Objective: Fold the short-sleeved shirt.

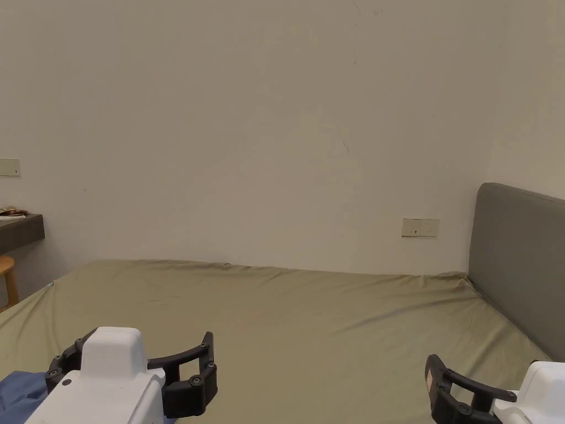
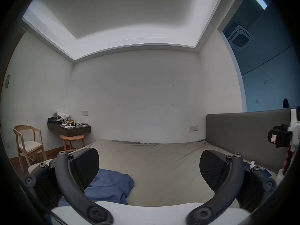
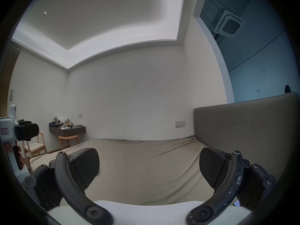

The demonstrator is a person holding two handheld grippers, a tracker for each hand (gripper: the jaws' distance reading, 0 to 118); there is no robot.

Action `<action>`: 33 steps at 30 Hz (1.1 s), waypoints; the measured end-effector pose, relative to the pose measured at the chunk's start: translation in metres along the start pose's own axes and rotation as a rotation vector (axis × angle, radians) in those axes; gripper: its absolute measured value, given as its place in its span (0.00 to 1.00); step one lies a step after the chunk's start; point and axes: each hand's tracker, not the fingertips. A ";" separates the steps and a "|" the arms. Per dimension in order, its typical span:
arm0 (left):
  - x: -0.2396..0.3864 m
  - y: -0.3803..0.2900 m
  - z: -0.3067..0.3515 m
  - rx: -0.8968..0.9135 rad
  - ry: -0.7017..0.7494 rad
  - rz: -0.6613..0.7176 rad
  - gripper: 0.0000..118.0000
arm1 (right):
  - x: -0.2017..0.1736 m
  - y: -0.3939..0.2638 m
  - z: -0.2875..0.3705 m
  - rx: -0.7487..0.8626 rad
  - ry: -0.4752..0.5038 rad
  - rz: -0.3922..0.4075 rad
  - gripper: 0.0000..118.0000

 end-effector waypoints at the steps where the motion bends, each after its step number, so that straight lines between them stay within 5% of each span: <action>1: 0.002 -0.001 0.000 0.006 0.001 -0.006 1.00 | 0.000 0.000 0.000 -0.001 0.000 0.000 1.00; 33: 0.000 0.001 -0.004 -0.019 0.012 -0.007 1.00 | -0.004 0.007 -0.008 -0.002 0.004 0.039 1.00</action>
